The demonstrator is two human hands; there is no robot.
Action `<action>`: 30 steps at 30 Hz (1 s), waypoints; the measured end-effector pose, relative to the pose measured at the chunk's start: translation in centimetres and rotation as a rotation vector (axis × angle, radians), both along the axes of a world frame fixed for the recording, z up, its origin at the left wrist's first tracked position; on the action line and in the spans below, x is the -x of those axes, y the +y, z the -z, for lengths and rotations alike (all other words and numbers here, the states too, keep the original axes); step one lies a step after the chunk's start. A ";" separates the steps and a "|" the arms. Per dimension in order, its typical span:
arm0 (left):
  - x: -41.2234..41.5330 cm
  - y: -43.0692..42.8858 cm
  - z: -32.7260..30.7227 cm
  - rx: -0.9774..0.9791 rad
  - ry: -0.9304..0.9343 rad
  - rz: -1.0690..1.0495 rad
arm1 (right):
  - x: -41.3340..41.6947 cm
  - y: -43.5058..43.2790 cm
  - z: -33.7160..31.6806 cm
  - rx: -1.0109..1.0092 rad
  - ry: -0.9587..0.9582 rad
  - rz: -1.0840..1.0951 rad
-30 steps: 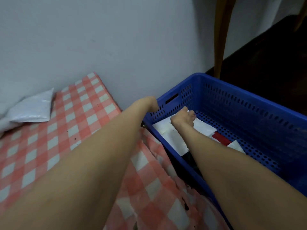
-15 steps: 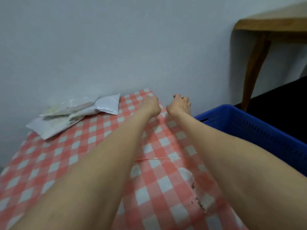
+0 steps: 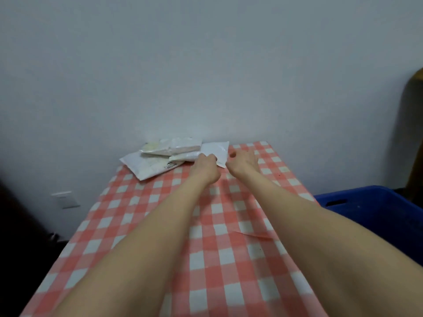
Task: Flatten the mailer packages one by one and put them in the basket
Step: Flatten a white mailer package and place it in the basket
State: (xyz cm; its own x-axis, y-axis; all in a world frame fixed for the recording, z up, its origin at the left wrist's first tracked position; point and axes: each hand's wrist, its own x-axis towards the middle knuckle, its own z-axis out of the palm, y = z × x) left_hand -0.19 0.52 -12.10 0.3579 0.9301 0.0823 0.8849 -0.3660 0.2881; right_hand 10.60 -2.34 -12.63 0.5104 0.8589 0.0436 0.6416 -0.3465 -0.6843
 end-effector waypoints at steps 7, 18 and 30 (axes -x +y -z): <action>4.5 6.0 0.2 -0.125 0.021 -0.165 | 3.1 6.2 0.3 -0.116 0.282 -0.083; 7.8 12.3 -0.6 -0.145 0.014 -0.451 | 4.9 13.0 0.2 -0.210 0.783 -0.007; 8.0 11.1 0.0 -0.051 0.071 -0.369 | 5.3 13.6 -0.3 -0.208 0.879 0.126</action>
